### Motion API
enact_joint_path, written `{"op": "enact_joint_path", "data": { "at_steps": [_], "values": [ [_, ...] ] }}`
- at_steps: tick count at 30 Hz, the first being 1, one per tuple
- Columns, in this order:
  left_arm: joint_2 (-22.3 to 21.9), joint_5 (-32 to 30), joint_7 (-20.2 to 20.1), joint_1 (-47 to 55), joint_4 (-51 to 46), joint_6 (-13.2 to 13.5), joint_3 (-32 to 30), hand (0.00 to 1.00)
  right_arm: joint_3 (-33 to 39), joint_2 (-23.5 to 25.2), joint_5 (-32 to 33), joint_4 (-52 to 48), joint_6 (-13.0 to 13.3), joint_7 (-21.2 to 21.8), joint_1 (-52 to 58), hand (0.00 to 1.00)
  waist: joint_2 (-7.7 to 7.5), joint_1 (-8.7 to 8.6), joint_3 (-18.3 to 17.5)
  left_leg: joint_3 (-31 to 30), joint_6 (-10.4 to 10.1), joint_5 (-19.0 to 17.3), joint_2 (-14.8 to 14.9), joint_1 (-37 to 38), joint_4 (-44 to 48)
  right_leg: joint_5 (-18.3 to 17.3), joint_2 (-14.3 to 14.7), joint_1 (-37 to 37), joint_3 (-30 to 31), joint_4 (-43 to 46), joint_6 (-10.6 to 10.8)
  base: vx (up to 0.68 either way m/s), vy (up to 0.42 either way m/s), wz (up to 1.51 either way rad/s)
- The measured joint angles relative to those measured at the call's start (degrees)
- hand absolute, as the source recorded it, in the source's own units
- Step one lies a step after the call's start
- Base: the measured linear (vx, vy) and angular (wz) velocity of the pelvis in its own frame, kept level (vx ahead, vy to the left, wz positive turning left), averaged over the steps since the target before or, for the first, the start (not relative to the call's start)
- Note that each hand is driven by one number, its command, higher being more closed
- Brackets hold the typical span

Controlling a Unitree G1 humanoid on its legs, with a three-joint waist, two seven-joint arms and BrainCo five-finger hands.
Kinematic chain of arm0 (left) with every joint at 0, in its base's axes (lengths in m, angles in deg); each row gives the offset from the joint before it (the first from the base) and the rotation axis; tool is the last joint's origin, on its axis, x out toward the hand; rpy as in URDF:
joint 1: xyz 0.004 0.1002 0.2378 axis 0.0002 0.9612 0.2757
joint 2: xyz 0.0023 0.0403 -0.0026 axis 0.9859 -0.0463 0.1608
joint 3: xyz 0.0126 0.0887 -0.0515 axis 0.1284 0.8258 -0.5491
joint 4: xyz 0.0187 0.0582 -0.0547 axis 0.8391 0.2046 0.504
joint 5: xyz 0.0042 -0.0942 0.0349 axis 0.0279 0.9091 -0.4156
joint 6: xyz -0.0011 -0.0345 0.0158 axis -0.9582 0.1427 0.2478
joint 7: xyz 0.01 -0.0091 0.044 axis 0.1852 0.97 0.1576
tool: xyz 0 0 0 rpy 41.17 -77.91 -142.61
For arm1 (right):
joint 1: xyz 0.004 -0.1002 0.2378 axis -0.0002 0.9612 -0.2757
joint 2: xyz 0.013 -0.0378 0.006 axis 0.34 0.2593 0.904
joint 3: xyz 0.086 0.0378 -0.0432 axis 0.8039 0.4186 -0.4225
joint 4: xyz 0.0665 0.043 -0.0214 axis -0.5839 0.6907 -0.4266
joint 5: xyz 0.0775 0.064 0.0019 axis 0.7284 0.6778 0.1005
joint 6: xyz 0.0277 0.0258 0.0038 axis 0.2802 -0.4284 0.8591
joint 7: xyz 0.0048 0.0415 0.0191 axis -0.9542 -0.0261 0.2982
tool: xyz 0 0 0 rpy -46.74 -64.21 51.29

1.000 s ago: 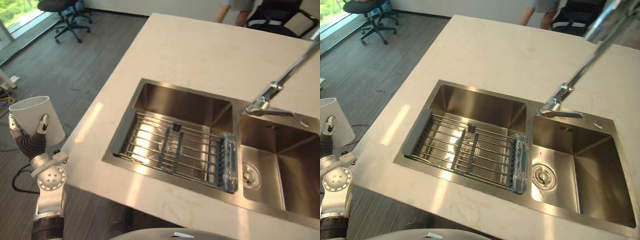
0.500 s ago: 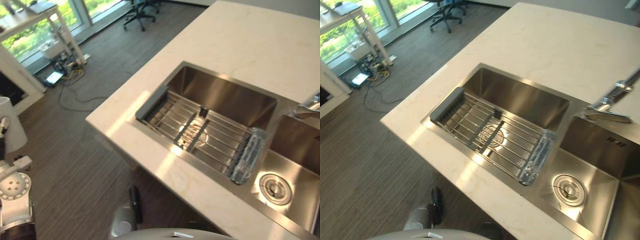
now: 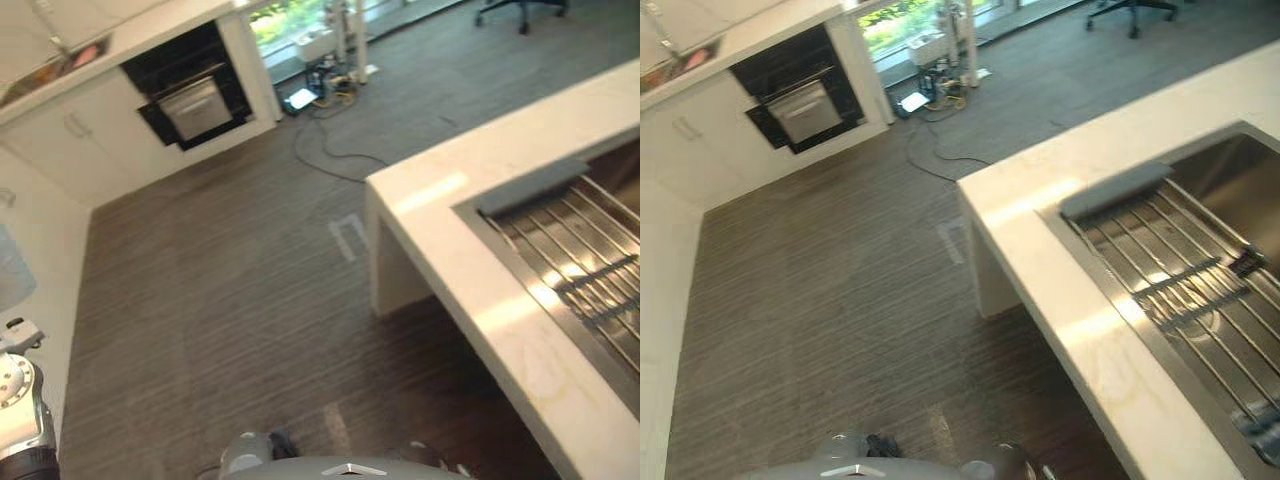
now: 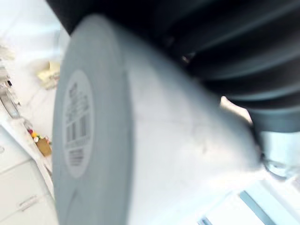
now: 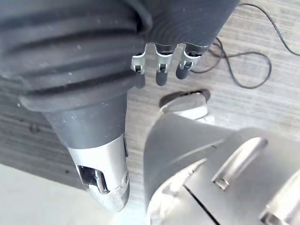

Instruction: Walk over to the sink, pick up the cup, carry it to the dishwasher, place the cup inside the dishwasher, then close the dishwasher door

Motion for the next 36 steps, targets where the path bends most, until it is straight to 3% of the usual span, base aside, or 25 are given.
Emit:
{"op": "enact_joint_path", "data": {
  "at_steps": [2,3,5,6,7,8,9,10,13,15,17,18,20,23,27,28,36],
  "values": [
    [0.0,2.7,0.2,-2.8,-0.3,0.3,2.2,1.00,0.1,0.5,0.1,-0.4,0.1,-0.4,0.0,0.00,0.76,-0.58,-0.6,0.4,-0.9,-0.6,-3.5,1.9,-11.9,1.6,0.4,0.7,-5.0,-0.4,0.3,0.03,0.308,1.25],
    [-1.2,5.6,0.5,-3.4,-1.7,-0.2,3.5,1.00,0.0,1.1,-0.2,-0.7,0.2,-1.2,-0.4,0.00,-0.26,0.49,-0.2,-1.4,-1.1,1.6,-5.7,2.2,-15.2,3.9,0.4,1.4,-5.0,-2.2,-0.2,0.00,0.307,0.85],
    [-3.6,7.6,1.0,-1.8,-4.3,-1.3,4.7,1.00,-1.1,1.6,-0.4,-0.8,-0.1,-2.6,-0.9,0.00,-1.69,0.74,0.1,-3.2,-0.5,1.8,-6.2,2.2,-16.4,7.2,1.9,2.9,-4.4,-5.4,-1.2,0.00,0.225,0.56],
    [-5.9,8.9,-1.1,-0.5,-5.7,-1.5,6.6,1.00,-1.8,2.5,-0.3,-0.8,-0.5,-3.6,-0.9,0.00,-2.40,0.74,0.0,-5.4,0.1,1.4,-6.8,1.8,-16.3,9.6,2.6,4.0,-2.6,-6.6,-2.9,0.05,0.235,1.06],
    [-8.4,8.6,-2.8,1.0,-5.8,-1.5,10.9,1.00,-1.7,3.0,-0.2,-0.7,-1.0,-4.5,-0.6,0.00,-3.01,0.63,0.0,-8.9,1.0,1.2,-7.6,1.5,-16.3,12.3,3.0,4.2,2.2,-5.3,-6.7,0.08,0.205,1.26],
    [-9.8,8.0,-3.6,1.1,-6.0,-1.5,13.9,1.00,-1.5,3.4,-0.1,-0.6,-1.1,-4.6,-0.2,0.00,-3.04,0.21,0.0,-11.5,2.1,0.9,-7.6,1.2,-16.0,13.7,3.3,3.3,6.0,-3.1,-8.9,0.10,0.175,1.84],
    [-12.4,6.5,-5.7,2.2,-6.0,-1.5,19.3,1.00,-1.0,4.7,-0.1,0.1,-1.0,-4.6,0.6,0.00,-2.56,-0.91,0.3,-16.7,3.0,0.4,-7.7,-0.3,-14.5,9.1,6.4,2.2,16.9,-2.2,-8.5,0.10,0.106,2.26],
    [-14.8,5.9,-8.0,2.5,-6.0,-1.6,23.4,1.00,-0.8,5.8,0.8,0.9,-1.0,-4.4,1.1,0.00,-3.02,-1.83,0.4,-21.3,3.6,0.0,-7.8,-1.6,-13.0,4.4,11.0,1.6,25.9,-2.5,-6.8,0.10,0.063,2.24],
    [-15.4,4.2,-10.6,2.5,-6.1,-1.6,27.8,1.00,-1.9,7.0,0.2,0.7,1.0,-3.4,0.5,0.00,-5.01,-1.95,0.7,-27.4,4.0,-0.3,-9.5,-1.0,-12.3,1.2,16.2,-1.6,35.4,-4.8,-3.5,0.11,0.050,1.40],
    [-15.2,3.8,-10.4,2.5,-7.6,-1.6,28.6,1.00,-2.1,7.0,-0.2,0.4,1.3,-3.3,-1.0,0.00,-5.71,-1.97,0.6,-28.4,3.8,-0.5,-10.2,0.2,-12.5,2.4,18.3,-3.5,37.5,-7.9,-2.8,0.09,0.027,0.44],
    [-12.9,2.6,-10.1,2.4,-10.8,-2.0,29.8,1.00,-2.6,7.1,-0.4,0.2,0.6,-2.5,-2.2,0.00,-7.74,-1.82,0.4,-28.5,3.3,-0.8,-11.9,1.5,-12.4,9.4,18.9,-4.8,37.9,-11.2,-3.1,0.08,-0.056,0.13],
    [-12.2,2.0,-10.0,2.4,-12.1,-2.2,30.3,1.00,-3.8,6.3,-1.3,0.2,-0.1,-2.2,-2.8,0.00,-8.51,-1.82,0.1,-28.4,2.8,-1.2,-12.4,2.1,-12.3,8.3,18.8,-4.5,37.9,-11.9,-2.4,0.06,-0.101,-0.12],
    [-12.2,2.2,-10.0,0.9,-12.1,-2.9,30.5,1.00,-4.4,5.5,-0.8,-0.4,-0.3,-1.3,-3.7,0.00,-7.72,-1.98,-0.5,-27.9,2.6,-1.4,-11.7,0.8,-12.0,8.4,19.5,-4.6,38.4,-15.1,-2.3,0.04,-0.085,-0.28],
    [-12.1,8.8,-11.4,-2.3,-12.0,-4.0,29.7,1.00,-4.5,3.4,4.3,-1.2,-2.9,0.4,-5.0,0.00,-6.19,-3.47,0.1,-27.1,2.3,-1.4,-9.8,1.2,-12.3,10.3,21.9,-3.6,39.3,-18.4,-3.3,-0.01,-0.096,-0.30],
    [-11.9,8.9,-12.9,-4.8,-11.9,-3.7,29.3,1.00,-6.5,2.5,5.8,-1.3,-3.8,3.1,-5.0,0.00,-6.45,-3.84,0.0,-26.4,1.9,-1.5,-8.7,3.1,-13.4,12.3,23.4,-0.8,39.6,-22.4,-3.7,0.01,-0.048,-0.14],
    [-9.8,4.4,-8.6,-7.2,-7.0,-1.4,29.2,1.00,-11.0,2.9,9.0,-1.4,-4.8,5.4,-6.1,0.00,-7.34,-4.10,-2.2,-22.5,2.9,-0.9,-11.6,7.8,-18.3,16.3,21.8,3.3,42.0,-30.2,-2.9,0.01,-0.013,-0.08],
    [-9.9,4.5,-9.3,-7.2,-4.7,-1.1,29.2,1.00,-11.6,2.9,8.9,-1.3,-4.7,7.3,-5.8,0.00,-7.25,-5.08,-2.1,-21.7,2.8,-1.6,-10.9,6.4,-16.3,17.8,21.8,3.8,40.3,-32.4,-2.7,0.00,-0.005,-0.01]
  ]
}}
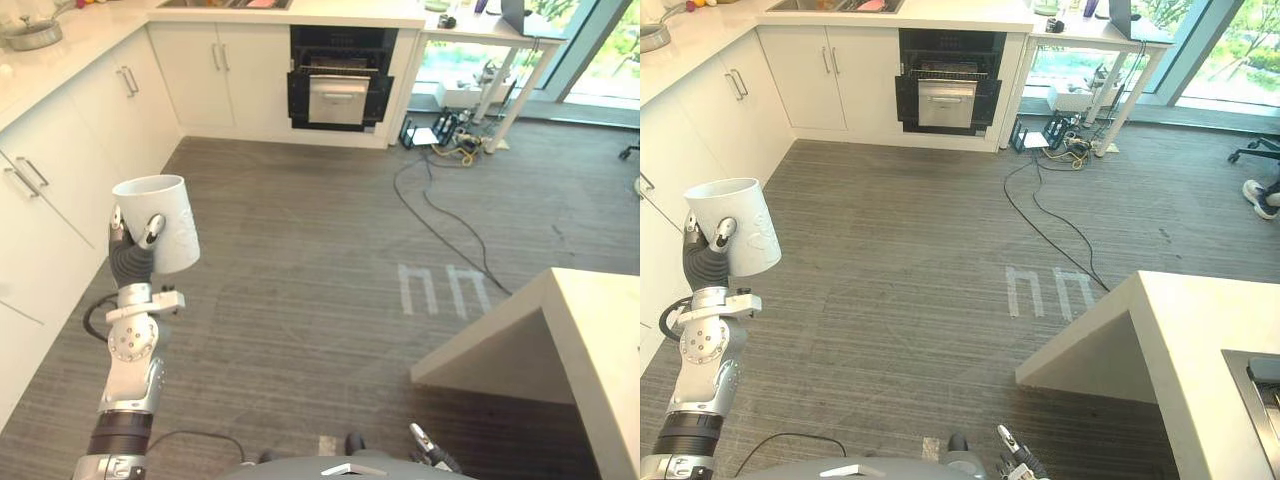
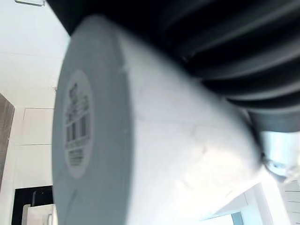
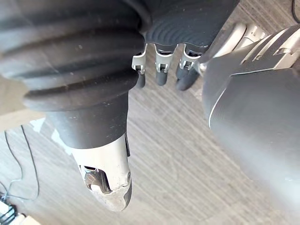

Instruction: Walk over to the sink, pick up the cup, carry it to the dishwasher, place the cup inside the dishwasher, then close the dishwasher door

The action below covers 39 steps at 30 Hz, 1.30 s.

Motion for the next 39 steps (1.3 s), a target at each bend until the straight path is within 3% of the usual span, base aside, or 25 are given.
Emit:
{"op": "enact_joint_path", "data": {
  "at_steps": [2,5,6,7,8,9,11,12,13,15,17,18,19,20,21,24,27,32,33,34,35,36,37,38,39],
  "values": [
    [-0.6,0.6,-1.3,0.1,2.3,0.0,0.0,1.00,-1.0,0.0,-0.1,0.0,0.6,1.5,0.2,0.00,0.44,0.10,0.3,1.0,-0.3,-1.8,1.2,-1.3,3.5,1.1,0.1,0.5,-1.9,-1.2,-0.4,-0.06,-0.060,-0.23],
    [-3.9,1.6,-3.8,0.5,3.9,0.1,0.0,1.00,-1.1,-0.2,-0.1,0.0,2.4,2.4,0.9,0.00,2.40,0.08,1.5,2.8,-0.3,-3.1,2.8,-1.2,5.3,0.8,0.2,1.1,-7.3,0.0,-1.7,-0.08,-0.057,-0.28],
    [-5.5,1.8,-4.7,0.9,3.9,0.1,0.0,1.00,-1.0,-0.4,-0.1,0.1,2.4,2.4,0.7,0.00,3.48,0.30,2.0,4.1,-0.3,-3.2,3.6,-1.4,5.3,-2.1,-0.5,-1.3,-10.3,5.4,-2.9,-0.13,-0.043,-0.52],
    [-6.6,2.1,-5.4,1.2,3.9,0.1,-0.1,1.00,-0.8,-0.1,-0.1,0.7,2.4,2.3,0.6,0.00,3.74,0.72,2.3,5.5,0.5,-4.3,3.8,-1.2,5.7,-7.4,-3.3,-6.0,-13.1,17.7,-3.9,-0.11,-0.041,-0.47],
    [-7.0,2.1,-5.7,1.4,4.0,0.1,0.0,1.00,-0.1,0.3,-0.1,1.3,2.8,2.1,0.7,0.00,3.38,0.63,2.4,6.0,0.5,-5.4,3.6,-1.1,6.3,-9.9,-5.2,-7.5,-14.0,23.6,-3.3,-0.03,-0.083,-0.12],
    [-7.1,2.0,-6.1,1.3,4.0,0.1,0.9,1.00,2.1,0.8,-0.2,2.3,3.5,1.7,0.8,0.00,1.26,-0.69,3.3,5.6,0.0,-7.2,1.8,0.4,6.2,-12.9,-7.8,-8.9,-14.2,30.6,-1.5,0.03,-0.063,0.32],
    [-7.3,1.4,-6.0,0.4,4.2,-0.1,3.7,1.00,5.1,1.4,-0.6,2.3,4.2,1.5,2.6,0.00,0.57,-1.80,3.0,4.6,-0.4,-9.1,-1.1,1.6,8.7,-15.5,-11.1,-9.5,-14.6,35.2,-2.5,0.06,-0.031,0.43],
    [-8.6,0.7,-5.9,-0.4,4.6,-0.2,5.4,1.00,6.5,-0.3,-0.6,2.2,5.0,1.3,3.4,0.00,1.86,-2.15,3.8,2.0,1.4,-11.4,-0.3,0.9,10.6,-15.2,-10.3,-11.6,-12.9,41.5,-3.6,0.03,0.043,0.39],
    [-8.9,0.2,-5.6,-0.6,6.0,-0.4,7.0,1.00,7.5,0.1,-0.4,1.6,5.2,1.2,4.4,0.00,2.38,-2.73,3.5,-0.3,1.3,-11.6,-0.1,2.3,9.5,-12.8,-9.8,-12.5,-10.2,45.1,-5.8,0.00,0.034,0.50],
    [-8.9,-0.2,-5.6,-0.9,6.4,-0.5,9.1,1.00,7.3,1.4,0.2,1.4,6.2,1.2,6.2,0.00,2.69,-3.83,3.5,-3.9,0.9,-10.8,1.3,3.4,7.1,-8.2,-7.5,-13.8,-8.2,47.6,-7.0,0.03,-0.042,0.70],
    [-8.3,-0.1,-5.3,-2.0,6.5,-0.5,8.9,1.00,7.1,4.2,1.2,1.2,6.1,1.0,6.1,0.00,3.31,-4.00,3.8,-6.0,0.3,-10.1,4.3,2.2,6.6,-14.6,-1.3,-14.1,-2.4,37.9,-4.2,0.04,-0.148,0.49],
    [-8.1,-0.1,-5.4,-2.7,6.6,-0.5,8.9,1.00,6.3,4.8,1.7,0.4,6.1,0.5,6.4,0.00,3.02,-3.99,4.0,-6.9,0.0,-9.5,4.8,1.9,6.5,-14.4,-0.2,-13.9,-1.1,33.9,-4.0,0.02,-0.139,0.29],
    [-7.6,-0.1,-5.5,-3.4,6.6,-0.5,9.0,1.00,5.2,5.3,2.5,-0.2,6.1,0.1,6.7,0.00,2.66,-3.97,4.2,-7.3,-0.3,-9.2,5.1,1.4,6.4,-13.8,0.3,-13.6,0.1,29.5,-3.6,0.05,-0.274,0.43],
    [-5.9,-0.1,-5.7,-5.3,6.5,-0.7,9.0,1.00,4.8,7.2,3.4,-0.4,6.0,-0.3,6.7,0.00,-1.66,-3.84,4.5,-8.0,-2.5,-8.5,4.6,1.5,6.8,-7.9,-0.4,-10.4,1.8,17.6,-0.5,0.07,-0.282,0.38],
    [-6.0,0.0,-5.7,-5.4,6.4,-1.2,9.1,1.00,4.9,7.3,3.4,-0.6,5.9,-0.4,6.7,0.00,-1.97,-3.81,4.5,-7.6,-3.2,-8.4,4.8,1.6,7.2,-5.5,-0.4,-10.2,1.2,17.3,-0.2,0.08,-0.248,0.27],
    [-6.9,0.5,-6.7,-5.4,5.8,-1.9,9.2,1.00,5.2,6.5,3.2,-3.1,5.8,-0.9,6.0,0.00,0.86,-2.47,4.9,-5.4,-4.4,-8.6,8.3,3.2,8.6,-5.6,2.7,-10.0,0.3,19.2,-1.5,0.19,-0.182,-0.35],
    [-7.4,0.4,-7.5,-6.0,5.2,-2.5,9.4,1.00,5.7,7.3,3.2,-4.8,5.3,-1.0,5.8,0.00,0.88,-2.22,5.0,-5.1,-5.4,-9.4,8.7,6.8,7.3,-8.5,2.9,-8.9,-0.6,23.4,-1.9,0.15,-0.060,-0.09],
    [-9.0,0.4,-6.5,-6.2,2.1,-2.0,10.9,1.00,5.4,8.5,3.2,-4.7,4.4,-1.8,7.9,0.00,1.02,-2.60,3.7,-10.9,-5.5,-17.0,6.9,7.4,12.6,-18.8,0.6,-8.7,-1.5,32.7,-1.5,0.11,-0.015,0.29],
    [-9.2,0.4,-5.5,-6.1,2.1,-2.0,11.5,1.00,4.9,8.6,3.1,-4.6,3.6,-2.9,9.2,0.00,1.69,-2.86,2.3,-13.0,-6.1,-17.7,7.1,7.5,11.4,-20.4,0.9,-8.3,-3.1,32.6,-1.8,0.26,-0.068,0.50],
    [-9.5,0.1,-4.7,-6.1,1.8,-1.6,11.7,1.00,5.0,8.6,3.2,-4.8,3.5,-3.5,10.0,0.00,1.99,-2.97,0.6,-13.6,-10.1,-18.6,7.7,6.1,16.8,-21.2,1.1,-7.8,-5.0,31.5,-2.2,0.36,-0.053,0.51],
    [-10.8,-0.1,-4.2,-6.2,1.4,-1.1,11.6,1.00,5.1,7.8,3.0,-4.8,3.7,-3.9,10.1,0.00,3.34,-3.43,1.2,-13.1,-13.1,-18.5,8.4,1.5,30.2,-21.5,1.5,-6.9,-6.0,32.3,-2.5,0.47,-0.075,0.64],
    [-12.4,-0.2,-4.3,-5.9,1.5,-1.1,11.6,1.00,5.3,6.7,2.0,-5.0,4.3,-3.7,10.3,0.00,3.99,-4.33,1.6,-13.3,-15.4,-15.4,9.9,-2.7,39.2,-22.3,1.3,-4.7,-8.1,32.5,-2.5,0.41,-0.064,0.51],
    [-13.2,-0.2,-4.3,-5.8,1.5,-1.1,11.6,1.00,5.4,6.6,1.5,-5.0,4.6,-3.5,10.7,0.00,3.92,-4.27,1.8,-13.2,-15.2,-12.2,10.1,-4.0,43.4,-22.5,1.2,-3.8,-8.9,32.9,-2.8,0.35,-0.115,0.50],
    [-14.0,-0.2,-4.3,-5.8,1.3,-1.0,11.6,1.00,5.6,6.3,0.7,-5.8,5.0,-3.1,10.9,0.00,4.08,-4.09,2.5,-12.9,-15.0,-5.4,11.3,-7.0,50.4,-22.2,1.2,-2.1,-8.9,33.0,-3.6,0.24,-0.074,0.20],
    [-13.8,-0.2,-4.4,-5.7,0.9,-1.0,11.4,1.00,5.0,6.5,0.5,-6.4,6.0,-2.4,11.1,0.00,3.97,-3.56,3.0,-11.3,-13.5,0.6,14.1,-12.2,60.4,-22.7,1.9,1.9,-8.6,29.1,-4.5,0.23,-0.056,0.08]
  ]
}}
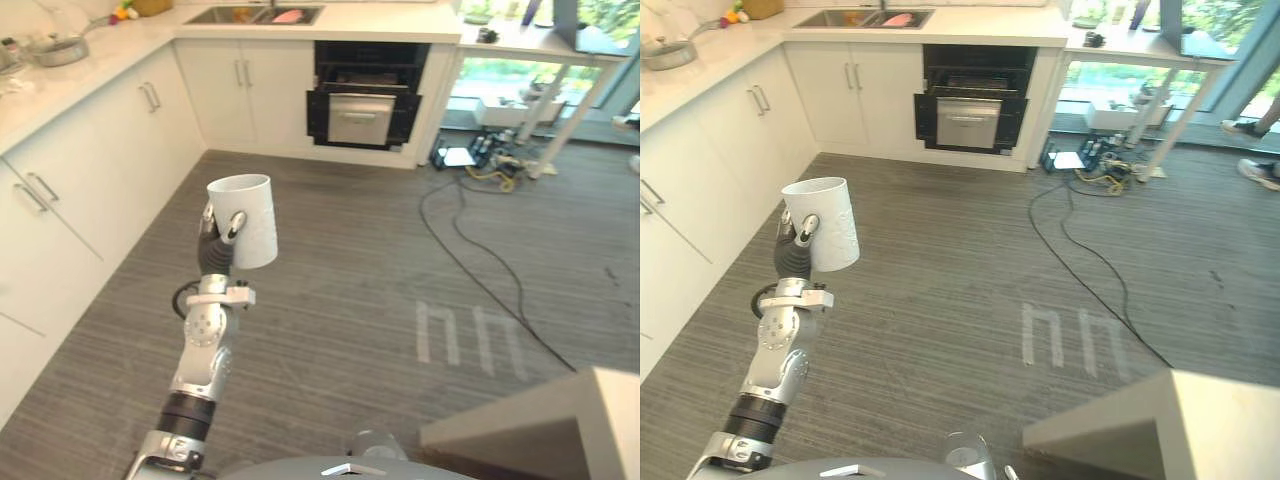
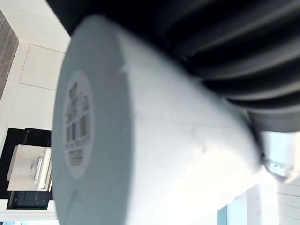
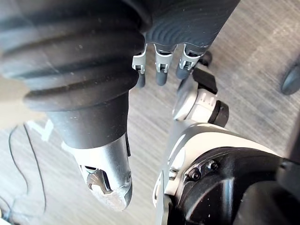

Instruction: Walk over to the sink, pick up the cup, carry it to the dishwasher, place the cup inside the dishwasher, then close the dishwasher door

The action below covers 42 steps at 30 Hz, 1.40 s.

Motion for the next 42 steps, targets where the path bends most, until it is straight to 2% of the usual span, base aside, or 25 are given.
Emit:
{"op": "enact_joint_path", "data": {
  "at_steps": [1,3,5,7,8,9,10,12,13,14,17,19,20,21,23,26,28,30,31,33,35,36,39,40,42],
  "values": [
    [0.2,0.1,0.0,-0.1,-0.5,0.0,-0.1,1.00,0.1,-0.2,0.1,-0.5,0.4,0.1,-0.3,0.00,0.41,0.64,0.3,1.1,0.9,-0.6,1.7,-2.3,4.5,-0.5,0.4,2.2,0.0,-2.1,0.4,0.40,-0.043,-0.09],
    [0.4,1.3,-1.8,-0.2,-2.0,-0.2,-0.3,1.00,-0.2,-1.8,1.9,-1.5,1.4,1.5,-2.7,0.00,0.74,2.05,1.1,6.8,8.9,-6.9,6.0,-9.2,10.2,-0.6,0.8,9.0,0.7,-8.0,0.6,0.48,-0.012,-0.21],
    [1.1,2.4,-3.1,1.0,-4.7,-0.2,-0.3,1.00,-0.5,-2.1,2.3,-4.1,2.5,2.5,-4.5,0.00,-0.86,3.95,1.0,12.3,10.9,-11.3,2.9,-10.6,-5.7,-0.7,-2.8,10.7,2.7,-9.9,0.7,0.35,0.084,-0.52],
    [1.5,2.4,-3.3,1.4,-5.9,0.1,-0.5,1.00,-1.7,-3.4,2.3,-4.8,3.0,3.0,-7.0,0.00,-0.62,4.92,0.8,11.8,11.5,-8.6,-1.9,-9.0,-30.0,-1.1,-4.7,10.8,4.7,-9.6,1.6,0.47,0.185,-0.64],
    [2.5,2.4,-3.5,2.1,-5.4,0.5,-1.1,1.00,-2.5,-4.0,2.2,-2.8,3.0,3.5,-9.2,0.00,-1.60,5.47,0.6,11.7,11.0,3.9,-5.5,-3.7,-46.4,-2.7,-6.4,11.3,6.4,-9.1,4.1,0.52,0.190,-0.38],
    [2.7,2.4,-3.6,2.6,-3.8,0.2,-2.4,1.00,-3.2,-3.2,2.2,-1.1,2.6,4.1,-10.3,0.00,-2.64,3.82,0.7,12.8,11.3,6.0,-6.6,-1.2,-49.8,-3.0,-5.5,11.5,7.6,-10.1,3.7,0.38,0.112,-0.06],
    [2.7,2.4,-3.4,1.7,-1.4,0.1,-4.2,1.00,-3.4,-2.7,2.2,0.1,2.7,5.2,-10.8,0.00,-1.66,3.65,1.5,10.2,10.8,4.3,-3.8,-5.4,-42.2,-1.3,-0.8,11.3,8.9,-14.4,2.2,0.22,0.017,0.18],
    [3.6,2.5,-3.4,1.1,0.3,0.4,-7.5,1.00,-3.8,-3.2,2.2,2.0,2.6,5.0,-12.5,0.00,-2.09,4.79,3.7,10.4,9.2,-1.8,-1.5,-13.0,-31.1,1.5,0.5,13.2,9.0,-16.0,2.8,0.15,0.079,-0.13],
    [3.6,2.5,-3.5,1.1,1.4,0.3,-7.3,1.00,-3.8,-4.6,2.2,2.6,2.6,4.8,-12.1,0.00,-0.49,4.24,3.5,9.4,9.3,-1.4,-1.7,-13.3,-35.1,1.2,1.2,14.0,8.9,-15.6,3.3,0.21,0.159,-0.18],
    [3.9,2.4,-3.8,1.2,1.6,0.4,-7.0,1.00,-3.7,-6.3,2.2,3.9,2.6,4.5,-11.5,0.00,0.33,4.36,3.5,7.9,11.5,1.4,-2.9,-13.4,-37.1,-0.1,0.9,14.5,9.2,-13.6,5.1,0.34,0.215,-0.11],
    [4.3,2.4,-5.0,0.7,2.4,0.2,-6.7,1.00,-0.3,-6.8,0.7,6.9,1.5,3.4,-11.3,0.00,-1.46,4.38,2.7,9.3,14.2,-3.2,-8.5,-10.0,-35.8,1.4,-5.5,6.6,9.1,7.5,8.0,0.41,0.223,0.07],
    [4.5,2.1,-5.2,0.8,2.4,0.2,-6.6,1.00,1.3,-5.5,-1.1,7.1,1.2,2.9,-10.0,0.00,-2.94,4.33,2.3,10.7,15.5,-4.5,-12.7,-6.0,-38.4,10.1,-10.1,1.2,9.1,20.6,8.4,0.40,0.182,0.19],
    [4.6,1.9,-4.9,1.5,2.5,0.3,-6.3,1.00,1.2,-4.9,-1.8,7.0,1.2,2.8,-9.6,0.00,-3.00,4.34,2.2,10.7,16.5,-5.5,-15.0,-1.9,-41.5,20.0,-12.5,-0.8,8.7,25.3,7.5,0.49,0.173,0.00],
    [4.9,1.5,-4.6,2.2,2.6,0.3,-5.8,1.00,1.1,-4.5,-2.2,7.0,1.3,2.9,-8.7,0.00,-2.47,4.03,2.0,10.6,16.8,-6.1,-15.6,0.8,-43.6,22.4,-13.0,-2.4,8.8,28.6,6.0,0.56,0.188,-0.09],
    [5.5,1.1,-3.2,2.3,3.0,0.8,-5.6,1.00,0.6,-3.6,-2.2,6.3,1.4,2.9,-9.5,0.00,-1.92,3.50,2.2,10.3,17.2,-6.9,-16.0,5.0,-46.9,12.8,-11.7,-8.7,7.6,35.8,1.5,0.41,0.105,-0.07],
    [5.5,1.1,-2.3,2.3,3.1,1.9,-3.1,1.00,-0.5,-2.5,0.2,5.5,2.4,2.9,-9.2,0.00,-1.38,1.54,3.3,5.9,16.9,-8.3,-15.6,13.5,-52.6,3.7,-4.6,-17.0,2.8,25.6,1.2,0.39,-0.007,0.28],
    [5.5,1.0,-2.6,2.4,3.0,1.9,-2.1,1.00,-1.8,-2.2,0.4,3.4,3.0,2.9,-8.0,0.00,-1.02,0.98,3.6,5.7,16.6,-9.6,-15.2,16.8,-53.9,5.3,-2.3,-19.5,1.4,11.3,1.7,0.39,-0.099,0.24],
    [6.2,0.0,-2.6,2.4,2.9,1.9,-2.2,1.00,-3.0,-1.7,0.4,3.1,3.1,2.8,-6.8,0.00,-2.46,0.76,3.4,5.2,15.0,-12.8,-15.5,20.5,-53.8,13.1,-0.6,-20.8,1.2,-7.9,2.3,0.53,-0.193,0.30],
    [6.4,0.0,-2.5,2.4,2.9,2.0,-2.2,1.00,-4.1,-1.7,0.3,3.1,3.2,2.9,-5.7,0.00,-3.80,0.66,2.6,3.9,14.1,-15.5,-16.1,22.3,-52.8,16.6,-0.7,-21.0,2.0,-11.1,1.3,0.56,-0.234,0.47],
    [5.6,0.0,-2.7,2.5,2.5,2.0,-1.5,1.00,-3.8,-2.0,0.4,2.6,3.7,2.7,-3.8,0.00,-2.00,0.38,1.4,1.1,12.5,-20.0,-14.5,24.9,-52.0,21.5,0.7,-22.1,2.8,-3.8,-1.7,0.53,-0.233,0.47],
    [4.3,0.1,-3.1,2.2,2.2,2.0,0.0,1.00,-3.9,-2.5,0.9,1.1,4.3,2.4,-3.8,0.00,1.58,0.35,0.9,-0.4,11.1,-21.3,-11.6,24.7,-46.6,14.6,2.4,-22.2,0.1,1.3,-2.8,0.65,-0.210,0.38],
    [3.8,0.0,-3.6,1.8,2.0,1.9,1.2,1.00,-4.0,-2.3,1.7,0.8,4.5,2.3,-4.2,0.00,1.57,0.10,0.9,-0.4,10.3,-20.9,-10.8,21.6,-37.6,11.8,1.9,-21.2,-0.6,3.4,-3.1,0.70,-0.222,0.54],
    [0.3,-1.1,-3.7,2.8,-1.7,2.0,4.9,1.00,-4.5,-1.8,1.8,-2.5,6.9,2.3,-2.7,0.00,1.38,0.50,1.6,-0.3,-1.1,-9.6,-5.3,10.9,-4.9,4.9,2.8,-13.1,-3.1,4.9,-4.6,0.52,-0.151,0.30],
    [-0.2,-1.6,-3.7,3.1,-2.6,2.0,5.3,1.00,-4.6,-1.8,1.8,-3.3,7.9,2.4,-2.2,0.00,1.65,0.53,1.4,0.0,-0.8,-8.1,-4.1,8.5,1.2,3.7,3.2,-11.6,-3.4,4.8,-4.6,0.56,-0.084,0.10],
    [-0.2,-2.0,-3.8,3.8,-5.9,1.9,4.8,1.00,-5.7,-2.1,1.9,-5.7,11.0,2.3,-2.0,0.00,1.57,1.05,1.5,5.6,6.1,-8.1,1.1,1.1,14.8,-0.1,4.0,-5.1,-2.5,3.5,-4.1,0.60,-0.069,-0.07]
  ]
}}
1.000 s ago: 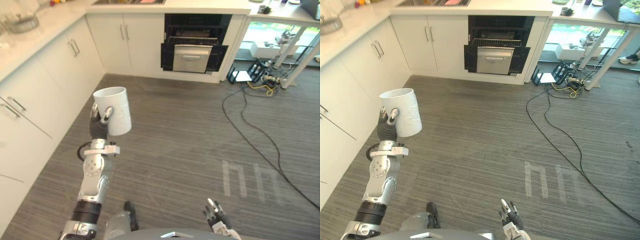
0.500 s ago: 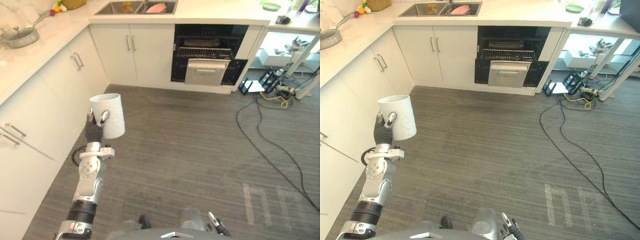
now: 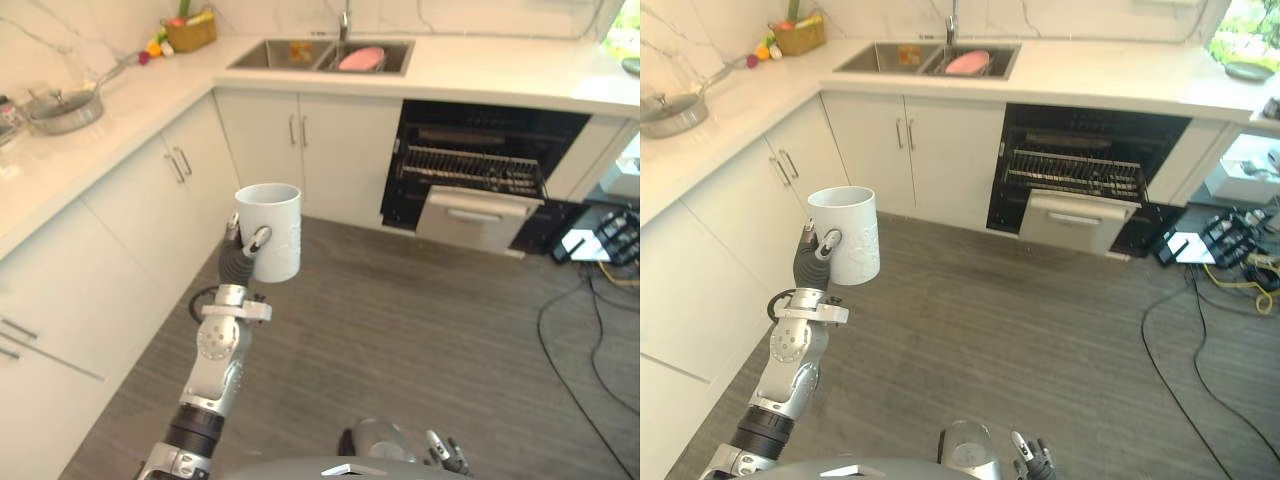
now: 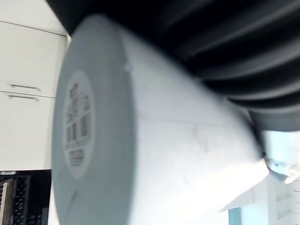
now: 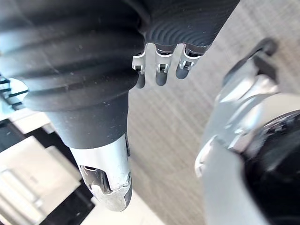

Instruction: Walk over to the sink, pick up the cup, carry it to the dishwasher, place the cup inside the dishwasher, then close the dishwasher door

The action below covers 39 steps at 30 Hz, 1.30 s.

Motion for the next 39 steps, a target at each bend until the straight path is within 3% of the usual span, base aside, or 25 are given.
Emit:
{"op": "enact_joint_path", "data": {
  "at_steps": [2,5,6,8,9,10,12,13,14,15,16,18,22,24,25,26,27,28,30,31,33,34,36,38,39],
  "values": [
    [0.4,0.9,0.0,0.3,-0.5,0.0,-0.9,1.00,0.0,-0.9,1.2,-1.3,1.6,0.0,-1.8,0.00,-0.23,1.66,0.0,4.5,4.2,-3.2,2.3,-5.4,-5.6,0.4,-0.4,4.8,2.2,-4.9,1.2,0.51,-0.004,-0.55],
    [1.1,1.4,0.1,0.6,-0.3,0.0,-1.6,1.00,-0.4,-1.8,2.4,-2.3,3.5,-0.1,-5.9,0.00,-2.07,3.05,0.0,9.1,4.3,-4.5,-1.0,-6.7,-34.2,1.9,-3.5,8.5,6.0,-10.0,3.6,0.53,0.109,-0.75],
    [1.2,0.7,0.5,0.5,-0.3,0.1,-1.6,1.00,-0.8,-2.7,2.4,-2.2,4.4,-0.4,-7.8,0.00,-2.38,2.97,-0.1,7.0,3.1,0.8,-4.9,-5.9,-55.9,2.3,-5.2,9.2,7.7,-11.3,4.5,0.53,0.193,-0.67],
    [1.5,-0.3,1.8,0.3,-0.1,0.2,-1.7,1.00,-0.8,-4.8,2.4,-1.8,5.5,-1.4,-10.5,0.00,-0.39,3.53,-0.2,2.8,0.4,11.6,-5.2,-5.6,-73.2,1.8,-4.2,10.9,10.7,-13.3,7.2,0.60,0.297,-0.82],
    [2.5,-0.3,2.8,0.3,0.6,0.2,-2.6,1.00,-0.9,-4.4,2.5,-1.1,5.4,-2.4,-11.5,0.00,-1.03,4.06,0.0,2.2,3.2,18.8,-6.2,-3.8,-71.0,0.8,-5.9,13.3,13.0,-14.0,8.8,0.65,0.347,-0.73],
    [3.6,-0.2,3.7,0.1,1.0,0.1,-3.6,1.00,-0.9,-3.3,2.7,-0.2,5.3,-2.9,-12.0,0.00,-3.05,3.33,0.3,2.0,4.7,14.0,-7.7,-4.5,-65.2,2.1,-7.9,14.2,13.6,-12.9,8.7,0.52,0.266,-0.41],
    [4.2,-0.1,3.9,-0.3,0.9,0.1,-5.4,1.00,-0.1,-4.0,3.0,1.4,4.4,-3.9,-11.6,0.00,-3.45,2.94,0.4,-0.5,5.5,6.0,-9.1,-6.3,-55.7,4.6,-9.4,12.9,15.5,-6.2,8.7,0.51,0.293,-0.10],
    [4.8,0.0,3.9,-0.3,0.9,0.1,-6.3,1.00,1.0,-4.1,3.0,1.7,2.9,-4.7,-10.6,0.00,-5.08,2.83,0.2,1.1,6.3,2.7,-11.1,-3.7,-54.5,6.4,-11.5,11.2,16.8,1.9,9.9,0.51,0.299,-0.16],
    [4.8,0.0,3.9,-0.3,0.9,0.1,-6.4,1.00,1.1,-4.1,3.0,1.8,2.9,-4.7,-10.6,0.00,-5.10,2.82,0.2,1.2,6.4,2.6,-11.1,-3.6,-54.5,6.5,-11.6,11.1,16.8,2.1,9.9,0.51,0.253,-0.29],
    [5.6,-0.1,4.0,-0.3,1.1,0.2,-6.6,1.00,3.0,-4.2,2.5,3.6,1.7,-5.3,-10.2,0.00,-5.96,2.45,0.1,3.4,8.1,-0.5,-14.1,1.5,-55.7,16.9,-15.4,4.6,18.0,17.3,11.3,0.50,0.214,-0.43],
    [5.5,-0.2,4.0,-0.2,1.1,0.5,-6.6,1.00,3.8,-4.1,2.1,4.3,1.2,-5.7,-9.7,0.00,-5.32,2.35,0.5,4.9,8.6,-2.6,-15.0,5.3,-57.4,16.8,-16.5,-1.2,17.8,28.3,8.0,0.49,0.204,-0.56],
    [5.6,-1.7,5.4,0.2,1.2,0.5,-6.6,1.00,3.4,-3.6,2.1,5.2,0.3,-5.8,-9.1,0.00,-3.61,1.43,0.6,5.8,9.1,-3.3,-15.0,11.0,-61.5,10.5,-14.0,-8.0,14.8,33.4,4.7,0.42,0.145,-0.42],
    [7.5,-3.2,5.2,-0.9,1.9,0.9,-5.3,1.00,3.6,-0.6,2.2,5.0,-0.1,-6.4,-6.9,0.00,-2.90,-2.50,1.2,6.7,8.6,-4.3,-14.6,20.1,-69.2,4.5,-7.8,-17.6,3.4,18.7,4.6,0.55,0.031,-0.11],
    [9.1,-3.8,3.0,-1.2,2.3,1.0,-4.2,1.00,3.7,0.3,2.1,5.1,-0.1,-7.0,-4.7,0.00,-4.34,-3.09,1.6,8.5,6.9,-6.5,-15.7,25.8,-71.3,14.4,-7.2,-19.0,-8.3,1.9,3.8,0.56,-0.038,-0.29],
    [9.7,-3.8,2.5,-1.1,2.1,1.0,-4.3,1.00,3.6,0.7,2.2,5.0,-0.1,-7.0,-3.5,0.00,-6.04,-2.92,1.1,8.3,7.0,-6.9,-17.1,26.9,-71.0,22.8,-7.4,-18.8,-10.3,-2.0,1.5,0.49,-0.046,-0.58],
    [10.0,-3.7,2.1,-0.9,2.1,1.2,-5.0,1.00,3.6,0.6,2.1,5.2,0.0,-6.9,-2.8,0.00,-6.82,-2.26,0.6,8.5,6.5,-8.1,-17.7,28.3,-70.1,20.0,-7.7,-18.4,-13.3,-1.5,-10.3,0.61,-0.133,-0.89],
    [8.9,-3.6,1.7,-1.2,2.2,1.3,-4.8,1.00,4.7,-0.4,2.2,5.1,0.5,-6.9,-3.1,0.00,-3.62,-2.06,0.5,8.6,5.5,-10.6,-15.6,28.6,-68.1,15.1,-5.0,-18.0,-13.0,-1.0,-8.8,0.58,-0.163,-0.86],
    [8.6,-3.6,1.2,-2.1,2.7,1.3,-4.1,1.00,5.4,-0.5,2.2,5.2,0.5,-6.8,-3.1,0.00,-2.21,-2.31,0.5,8.4,5.5,-11.0,-14.6,28.6,-66.8,13.6,-3.5,-17.9,-12.6,-0.5,-8.4,0.65,-0.190,-0.65],
    [8.4,-3.7,0.8,-3.3,3.7,1.3,-1.5,1.00,6.1,0.3,2.3,5.2,0.9,-6.9,-3.0,0.00,-2.14,-2.44,0.6,8.2,4.3,-10.2,-13.0,27.9,-59.4,9.9,-1.8,-16.5,-11.1,0.6,-7.2,0.49,-0.156,-0.53],
    [7.7,-3.7,0.8,-3.1,4.2,1.3,0.0,1.00,5.8,0.2,2.4,4.7,1.3,-6.9,-2.8,0.00,-1.95,-2.42,0.6,8.2,0.7,-8.1,-11.2,25.9,-49.7,8.1,-0.4,-14.0,-9.7,0.1,-6.4,0.38,-0.129,-0.70],
    [6.4,-3.7,0.0,-3.2,4.1,1.3,0.8,1.00,5.3,0.1,2.4,2.1,2.6,-6.9,-2.2,0.00,-1.39,-2.37,0.6,7.4,-2.2,-5.6,-8.0,19.0,-32.8,7.6,2.0,-10.5,-6.9,-2.8,-5.9,0.33,-0.072,-0.84],
    [6.0,-3.7,0.0,-3.0,3.5,1.3,0.8,1.00,5.1,0.1,2.4,0.2,3.8,-6.9,-2.3,0.00,-0.53,-2.09,0.1,8.7,-1.1,-7.7,-5.9,15.0,-27.8,7.9,3.5,-8.6,-4.6,-5.2,-5.4,0.30,-0.040,-0.93],
    [6.2,-3.7,0.1,-1.5,0.4,1.3,0.8,1.00,3.4,-0.4,2.2,-3.3,5.7,-6.8,-2.9,0.00,-1.27,-1.73,0.5,11.6,1.3,-11.1,-4.7,11.7,-31.3,7.9,4.2,-5.9,-1.3,-7.9,-4.8,0.30,-0.030,-0.97],
    [6.2,-4.1,1.2,2.3,-4.9,1.4,0.7,1.00,0.9,-2.2,2.0,-7.6,7.4,-7.1,-3.9,0.00,-2.07,-1.66,0.9,9.2,2.6,-12.4,-6.9,8.5,-40.8,8.3,4.2,-3.5,3.9,-9.6,-4.5,0.32,0.004,-1.23],
    [6.2,-5.1,3.3,5.5,-8.3,1.6,0.5,1.00,-1.7,-4.3,0.1,-9.8,8.5,-7.3,-5.1,0.00,-2.42,0.06,1.0,3.1,2.0,-12.0,-9.8,6.4,-47.6,8.7,4.3,-2.8,9.0,-10.7,-4.0,0.24,0.041,-1.62]
  ]
}}
